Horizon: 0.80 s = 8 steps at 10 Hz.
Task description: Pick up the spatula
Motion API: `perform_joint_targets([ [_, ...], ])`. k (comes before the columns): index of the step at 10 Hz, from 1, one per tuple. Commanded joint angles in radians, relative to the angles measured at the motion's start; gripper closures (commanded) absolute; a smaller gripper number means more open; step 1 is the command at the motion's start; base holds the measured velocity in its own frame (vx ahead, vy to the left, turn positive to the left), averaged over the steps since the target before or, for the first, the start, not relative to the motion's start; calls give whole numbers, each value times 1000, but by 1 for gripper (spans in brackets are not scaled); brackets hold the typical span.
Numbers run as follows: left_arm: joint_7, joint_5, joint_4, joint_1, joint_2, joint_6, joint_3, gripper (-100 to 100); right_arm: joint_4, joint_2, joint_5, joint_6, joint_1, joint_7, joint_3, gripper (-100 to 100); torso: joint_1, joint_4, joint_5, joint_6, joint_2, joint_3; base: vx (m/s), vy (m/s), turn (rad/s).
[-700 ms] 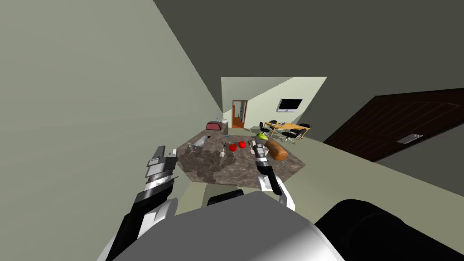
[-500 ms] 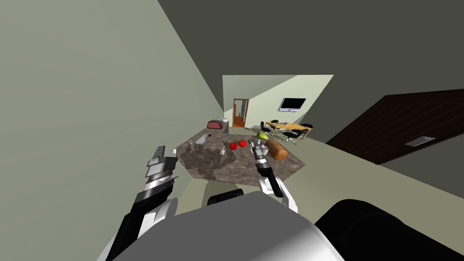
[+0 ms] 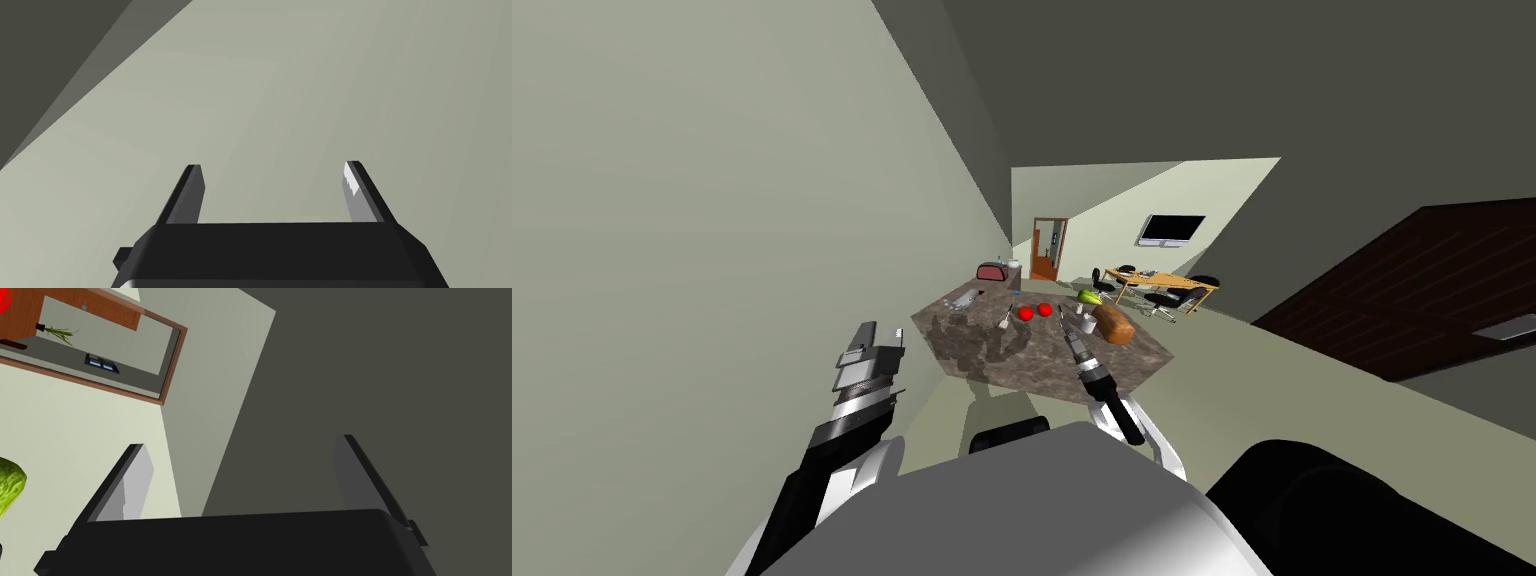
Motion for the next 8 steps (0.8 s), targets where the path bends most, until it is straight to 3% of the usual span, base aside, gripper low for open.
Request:
perform_joint_targets([
  [1,0,0,0,0,0,0,0,0,2,-35,23,21,5,6,13,-100,0,0,0,0,0,0,-182,-42,74],
  [4,0,0,0,0,0,0,0,0,44,-123,95,46,45,13,36,-100,3,-1,1,0,-5,-3,-149,-20,129],
  [5,0,0,0,0,0,0,0,0,44,-142,95,46,45,13,36,-100,2,-1,1,0,-6,-3,-127,-12,93],
  [6,0,0,0,0,0,0,0,0,68,-178,136,59,66,17,47,-100,3,-1,1,0,-6,-3,-163,8,202],
  [7,0,0,0,0,0,0,0,0,68,-201,136,59,66,17,47,-100,4,-1,1,0,-5,-3,-125,1,86],
  [8,0,0,0,0,0,0,0,0,92,-238,178,73,89,20,58,-100,3,-1,1,0,-6,-3,-139,-27,186],
])
